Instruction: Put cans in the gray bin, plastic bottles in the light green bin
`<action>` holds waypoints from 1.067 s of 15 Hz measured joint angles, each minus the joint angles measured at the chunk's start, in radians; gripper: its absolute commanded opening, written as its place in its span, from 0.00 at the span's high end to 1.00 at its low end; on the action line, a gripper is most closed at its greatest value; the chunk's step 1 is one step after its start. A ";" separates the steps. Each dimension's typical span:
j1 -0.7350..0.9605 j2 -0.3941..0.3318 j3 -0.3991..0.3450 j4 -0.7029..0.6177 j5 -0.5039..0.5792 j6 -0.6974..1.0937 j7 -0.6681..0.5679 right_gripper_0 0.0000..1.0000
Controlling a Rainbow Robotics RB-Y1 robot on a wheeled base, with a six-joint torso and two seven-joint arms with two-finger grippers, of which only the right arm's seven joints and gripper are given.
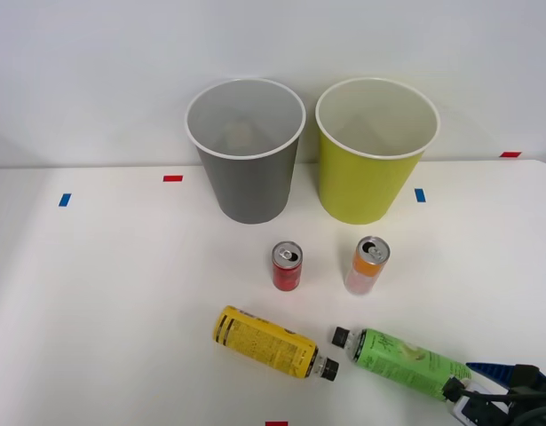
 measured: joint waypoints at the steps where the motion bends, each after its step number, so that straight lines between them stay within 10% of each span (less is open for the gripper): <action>1: -0.029 -0.007 0.020 0.000 -0.007 0.023 -0.003 0.00; 16: -0.592 0.016 0.280 0.000 -0.328 0.423 -0.024 0.00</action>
